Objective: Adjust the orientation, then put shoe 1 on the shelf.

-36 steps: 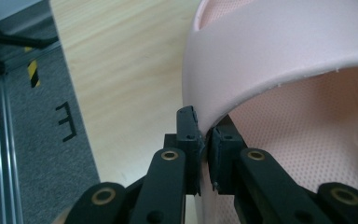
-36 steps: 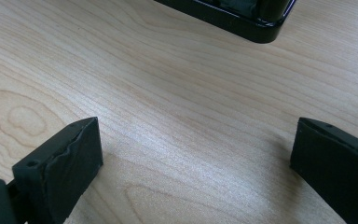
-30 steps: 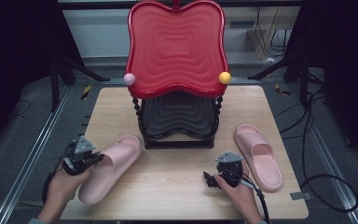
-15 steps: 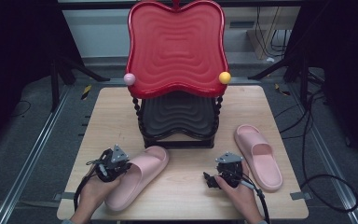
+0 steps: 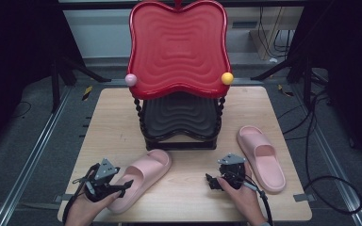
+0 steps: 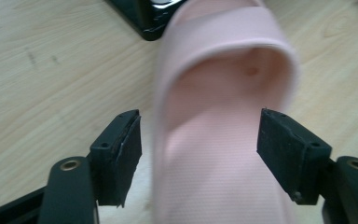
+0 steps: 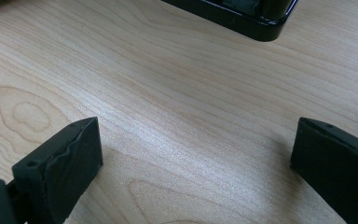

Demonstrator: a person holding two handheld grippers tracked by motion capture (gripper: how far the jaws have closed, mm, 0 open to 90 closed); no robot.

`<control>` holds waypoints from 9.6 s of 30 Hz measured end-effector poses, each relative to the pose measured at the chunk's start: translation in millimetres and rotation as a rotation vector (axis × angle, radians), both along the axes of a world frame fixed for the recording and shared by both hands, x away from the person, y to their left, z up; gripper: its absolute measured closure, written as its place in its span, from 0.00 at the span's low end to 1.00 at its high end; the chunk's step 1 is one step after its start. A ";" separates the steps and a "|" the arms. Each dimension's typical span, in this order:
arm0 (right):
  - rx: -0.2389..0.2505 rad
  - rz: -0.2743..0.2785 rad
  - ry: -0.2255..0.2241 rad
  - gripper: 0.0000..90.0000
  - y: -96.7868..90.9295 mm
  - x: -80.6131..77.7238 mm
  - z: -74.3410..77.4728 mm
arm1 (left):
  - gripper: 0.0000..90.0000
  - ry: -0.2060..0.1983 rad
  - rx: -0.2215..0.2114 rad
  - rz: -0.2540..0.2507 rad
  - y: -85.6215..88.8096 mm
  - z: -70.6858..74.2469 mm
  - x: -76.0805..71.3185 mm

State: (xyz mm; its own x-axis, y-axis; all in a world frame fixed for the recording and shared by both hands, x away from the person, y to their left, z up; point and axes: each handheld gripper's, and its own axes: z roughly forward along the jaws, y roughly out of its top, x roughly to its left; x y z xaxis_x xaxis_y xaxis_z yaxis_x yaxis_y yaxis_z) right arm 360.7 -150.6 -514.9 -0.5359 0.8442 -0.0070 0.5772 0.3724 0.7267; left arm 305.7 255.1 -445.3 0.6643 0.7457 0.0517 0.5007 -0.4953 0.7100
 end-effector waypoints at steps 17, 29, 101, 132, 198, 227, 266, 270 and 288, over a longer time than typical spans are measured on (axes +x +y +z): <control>0.000 0.000 0.000 0.03 0.0 0.0 0.0 | 0.68 0.098 0.012 -0.051 -56.1 -16.3 18.0; 0.000 0.000 0.000 0.02 0.0 0.0 0.0 | 0.92 0.091 -0.006 -0.065 -57.7 -15.8 19.0; 0.002 0.013 -0.003 0.02 0.2 0.5 -0.2 | 0.94 -0.226 -0.114 0.084 -147.9 96.5 99.7; 0.002 0.020 -0.002 0.02 0.0 1.1 -0.2 | 0.91 -0.174 -0.093 0.171 -160.2 81.5 131.0; 0.001 0.016 -0.002 0.02 0.6 1.0 -0.2 | 1.00 -0.052 0.025 -0.128 -63.9 33.0 21.5; 0.000 0.016 -0.003 0.02 0.7 1.0 -0.2 | 1.00 -0.008 0.025 -0.136 -86.5 19.1 53.7; -0.002 0.018 -0.002 0.02 0.7 1.1 0.0 | 1.00 -0.021 -0.044 -0.080 -103.4 46.1 97.7; 0.000 0.018 -0.003 0.02 0.8 1.2 -0.2 | 1.00 -0.013 -0.074 -0.073 -105.5 48.6 103.9; -0.001 0.017 0.001 0.02 0.9 0.9 0.0 | 0.96 0.018 -0.135 -0.049 -109.3 55.8 122.0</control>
